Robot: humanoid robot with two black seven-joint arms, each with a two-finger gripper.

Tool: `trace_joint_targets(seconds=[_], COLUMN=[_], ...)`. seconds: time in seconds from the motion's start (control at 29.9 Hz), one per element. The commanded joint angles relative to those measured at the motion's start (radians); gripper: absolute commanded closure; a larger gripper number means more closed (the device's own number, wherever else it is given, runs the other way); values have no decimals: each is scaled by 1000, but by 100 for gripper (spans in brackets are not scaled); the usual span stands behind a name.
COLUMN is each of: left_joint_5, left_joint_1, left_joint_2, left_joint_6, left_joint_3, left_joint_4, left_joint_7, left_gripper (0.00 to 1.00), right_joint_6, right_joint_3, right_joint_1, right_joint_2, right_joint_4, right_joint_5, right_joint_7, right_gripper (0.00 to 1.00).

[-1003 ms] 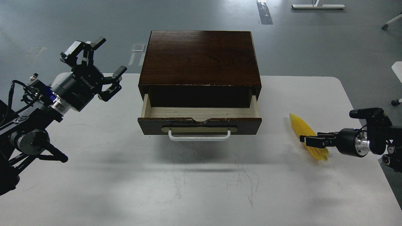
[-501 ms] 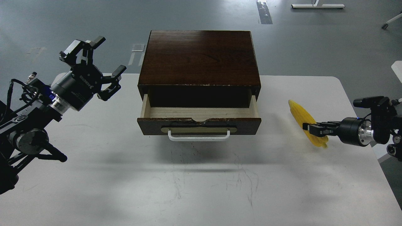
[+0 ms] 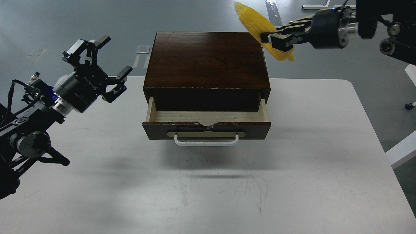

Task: Put corn in drawer with both arms
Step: 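Lift the corn with the right gripper and carry it over the open drawer, then lower the corn into the drawer and open the right gripper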

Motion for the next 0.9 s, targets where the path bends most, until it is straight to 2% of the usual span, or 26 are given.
trace_joint_targets(seconds=[0.0, 0.13, 0.2, 0.27, 0.47, 0.87], left_joint_5=[0, 0, 0, 0, 0, 0], left_joint_1=[-12, -15, -15, -15, -15, -15], left_joint_2=[4, 9, 12, 18, 24, 22], left_joint_6=[0, 0, 0, 0, -1, -4], left_joint_3=[0, 0, 0, 0, -1, -4], left_joint_4=[0, 0, 0, 0, 0, 0], left_joint_7=[2, 2, 2, 2, 0, 0], left_gripper=[2, 2, 2, 2, 2, 2], right_joint_6=[-3, -7, -41, -148, -303, -306], right_joint_3=[-41, -61, -89, -147, -296, -354], right_joint_1=[68, 114, 126, 128, 125, 62], right_joint_2=[120, 217, 258, 321, 438, 479], right_joint_4=[26, 69, 75, 72, 64, 36], right_joint_5=[-4, -15, -30, -84, -101, -104], right_joint_7=[0, 0, 0, 0, 0, 0], right_gripper=[83, 83, 83, 83, 82, 75])
